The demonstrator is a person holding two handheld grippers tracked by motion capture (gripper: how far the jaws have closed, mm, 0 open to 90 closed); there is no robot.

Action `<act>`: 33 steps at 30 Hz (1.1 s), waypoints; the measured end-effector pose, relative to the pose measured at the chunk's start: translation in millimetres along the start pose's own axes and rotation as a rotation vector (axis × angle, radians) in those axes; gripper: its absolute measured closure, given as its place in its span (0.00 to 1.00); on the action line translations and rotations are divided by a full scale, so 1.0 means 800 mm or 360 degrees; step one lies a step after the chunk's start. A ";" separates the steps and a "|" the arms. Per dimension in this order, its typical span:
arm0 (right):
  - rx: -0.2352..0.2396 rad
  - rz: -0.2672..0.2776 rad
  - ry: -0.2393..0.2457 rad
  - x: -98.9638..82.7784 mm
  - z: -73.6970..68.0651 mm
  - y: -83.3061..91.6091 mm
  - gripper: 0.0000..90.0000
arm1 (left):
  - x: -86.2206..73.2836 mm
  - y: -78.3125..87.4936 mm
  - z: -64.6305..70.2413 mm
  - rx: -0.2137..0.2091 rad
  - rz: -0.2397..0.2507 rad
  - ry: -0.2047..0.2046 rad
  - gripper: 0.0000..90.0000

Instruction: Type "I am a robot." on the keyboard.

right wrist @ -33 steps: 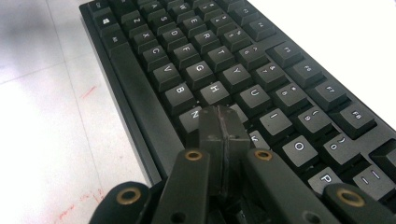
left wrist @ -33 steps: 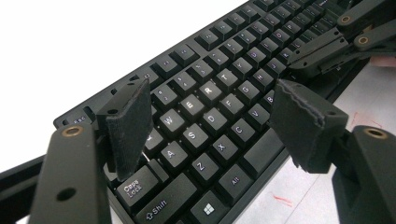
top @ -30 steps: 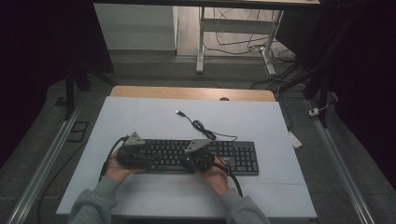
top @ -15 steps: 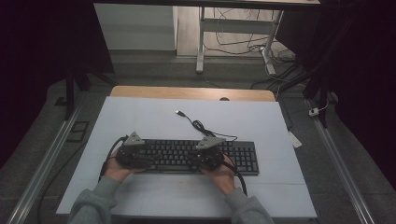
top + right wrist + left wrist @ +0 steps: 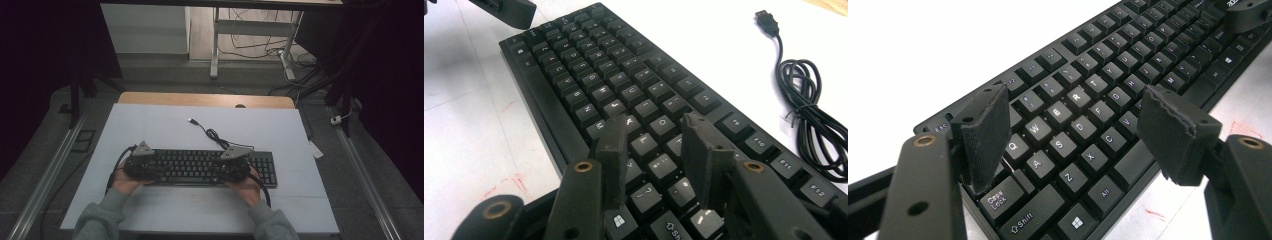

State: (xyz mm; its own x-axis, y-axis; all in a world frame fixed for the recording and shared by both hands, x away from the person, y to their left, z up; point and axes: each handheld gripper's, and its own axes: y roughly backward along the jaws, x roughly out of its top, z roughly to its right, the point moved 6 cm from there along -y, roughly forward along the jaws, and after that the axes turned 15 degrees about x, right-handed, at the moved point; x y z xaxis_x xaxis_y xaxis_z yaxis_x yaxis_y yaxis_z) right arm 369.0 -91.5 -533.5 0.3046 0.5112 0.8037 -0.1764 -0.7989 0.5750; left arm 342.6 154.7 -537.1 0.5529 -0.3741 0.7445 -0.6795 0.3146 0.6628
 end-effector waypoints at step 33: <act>-0.0017 -0.0014 0.0013 0.000 0.001 0.000 0.66 | 0.003 0.001 0.021 -0.0072 0.0030 -0.0084 0.54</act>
State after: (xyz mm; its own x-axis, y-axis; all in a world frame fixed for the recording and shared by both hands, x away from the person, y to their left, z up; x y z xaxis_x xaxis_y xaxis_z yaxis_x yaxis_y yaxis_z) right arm 369.8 -92.3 -533.8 0.2986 0.5209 0.7997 -0.1840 -0.7908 0.5838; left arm 335.2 139.3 -535.9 0.5133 -0.4128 0.7524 -0.6664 0.3608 0.6526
